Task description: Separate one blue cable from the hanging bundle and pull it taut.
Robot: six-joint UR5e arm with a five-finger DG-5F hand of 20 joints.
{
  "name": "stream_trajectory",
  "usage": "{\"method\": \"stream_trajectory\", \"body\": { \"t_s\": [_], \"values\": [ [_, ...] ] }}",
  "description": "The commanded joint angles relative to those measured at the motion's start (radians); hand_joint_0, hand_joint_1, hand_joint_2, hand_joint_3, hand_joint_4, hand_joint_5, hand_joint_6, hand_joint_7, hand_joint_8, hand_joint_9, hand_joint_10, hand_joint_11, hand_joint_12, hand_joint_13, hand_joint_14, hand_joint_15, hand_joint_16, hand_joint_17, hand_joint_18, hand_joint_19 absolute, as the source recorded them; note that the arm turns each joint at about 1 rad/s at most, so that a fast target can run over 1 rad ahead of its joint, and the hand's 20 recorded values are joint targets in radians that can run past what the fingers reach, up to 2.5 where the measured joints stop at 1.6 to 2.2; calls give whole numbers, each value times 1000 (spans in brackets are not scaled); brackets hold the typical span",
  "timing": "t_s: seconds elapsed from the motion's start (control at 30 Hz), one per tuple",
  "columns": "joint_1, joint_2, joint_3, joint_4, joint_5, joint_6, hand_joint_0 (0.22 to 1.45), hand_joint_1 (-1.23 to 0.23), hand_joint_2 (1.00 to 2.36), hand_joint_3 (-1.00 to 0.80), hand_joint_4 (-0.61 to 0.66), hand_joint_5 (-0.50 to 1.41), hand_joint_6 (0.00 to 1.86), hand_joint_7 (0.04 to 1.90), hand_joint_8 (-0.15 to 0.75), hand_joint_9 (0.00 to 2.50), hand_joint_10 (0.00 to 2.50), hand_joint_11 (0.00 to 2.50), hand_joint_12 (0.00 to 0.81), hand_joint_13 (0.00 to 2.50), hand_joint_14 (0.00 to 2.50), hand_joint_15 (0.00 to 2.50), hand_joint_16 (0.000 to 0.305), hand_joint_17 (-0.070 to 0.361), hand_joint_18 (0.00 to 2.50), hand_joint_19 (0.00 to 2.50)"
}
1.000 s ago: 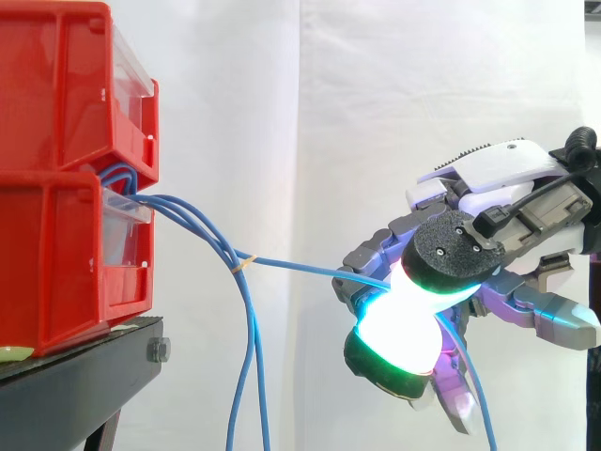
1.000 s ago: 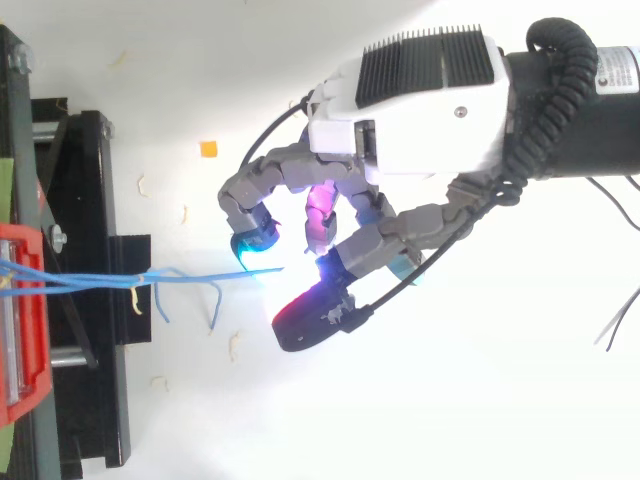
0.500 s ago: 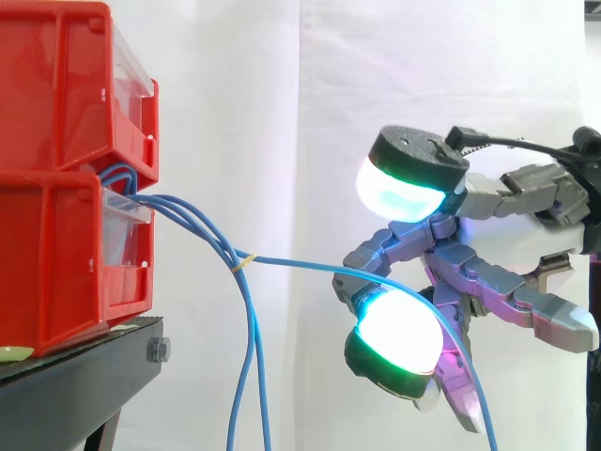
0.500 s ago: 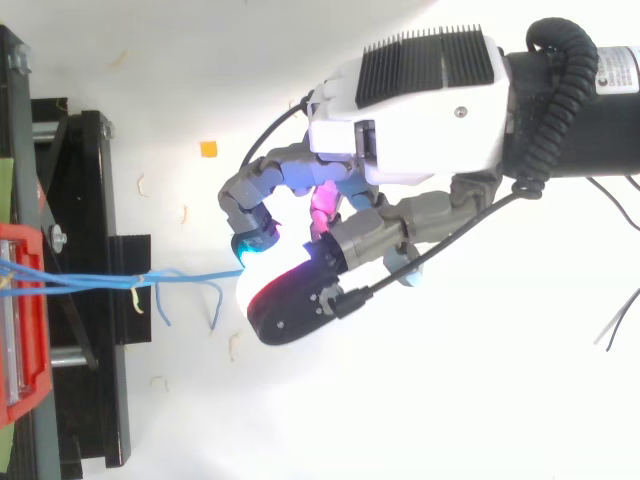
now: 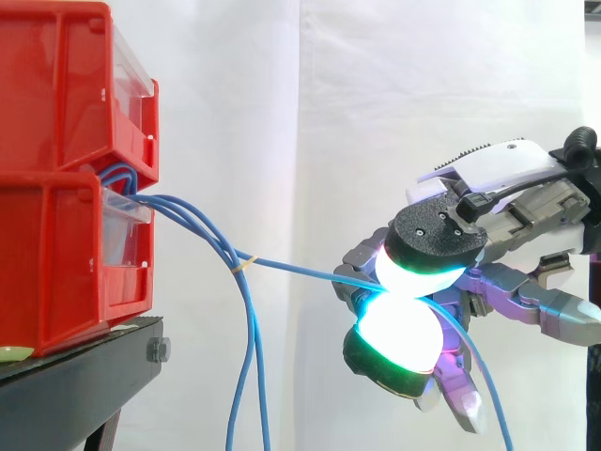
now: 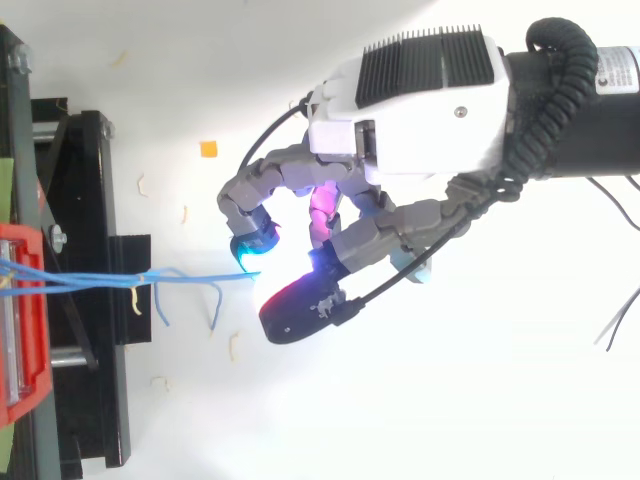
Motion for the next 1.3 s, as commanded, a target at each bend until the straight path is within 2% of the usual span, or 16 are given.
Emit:
{"method": "stream_trajectory", "body": {
  "t_s": [0.0, 0.4, 0.57, 0.7, 0.77, 0.83, 1.0, 1.07, 1.13, 1.27],
  "values": [
    [0, 0, 0, 0, 0, -1, 712, -611, 1015, -319, -7, 147, 502, 1339, 45, 1992, 12, 272, 201, 1185, 14, 376, 40, 89, 671, 540],
    [3, 0, 0, 2, 0, -1, 677, -801, 1012, -311, 18, 142, 502, 1335, 53, 1937, 12, 268, 202, 1158, 16, 370, 41, 92, 642, 533],
    [3, 0, 0, 0, 2, 0, 677, -818, 1013, -319, 30, 141, 502, 1335, 53, 1928, 14, 276, 204, 1158, 14, 381, 41, 92, 642, 528],
    [3, 0, 0, 0, 0, 0, 690, -778, 1013, -301, 48, 140, 502, 1331, 52, 1935, 13, 297, 202, 1159, 15, 381, 40, 91, 638, 539],
    [3, 0, 0, 0, 0, 0, 657, -743, 1011, -349, 34, 140, 502, 1338, 47, 1923, 13, 290, 199, 1158, 15, 385, 41, 92, 639, 547],
    [3, 0, 0, 0, -2, 0, 508, -640, 1000, -500, 43, 141, 502, 1351, 68, 1926, 11, 252, 220, 1170, 15, 370, 47, 105, 662, 531],
    [3, 0, 0, 0, 0, 0, 409, -442, 1000, -500, 66, 144, 503, 1339, 99, 1941, 7, 171, 258, 1207, 11, 328, 58, 130, 727, 479],
    [3, 0, 0, 0, 0, 0, 410, -359, 1000, -500, 64, 144, 502, 1330, 96, 1944, 7, 168, 254, 1206, 11, 322, 58, 130, 722, 471],
    [2, 0, 0, 0, 0, 0, 466, -248, 1000, -500, 44, 143, 502, 1327, 82, 1928, 9, 211, 234, 1178, 14, 342, 52, 117, 668, 506],
    [3, 0, 0, 0, 0, 0, 555, -226, 1000, -500, 4, 143, 501, 1338, 55, 1929, 10, 235, 204, 1157, 14, 374, 45, 101, 605, 544]
  ]
}}
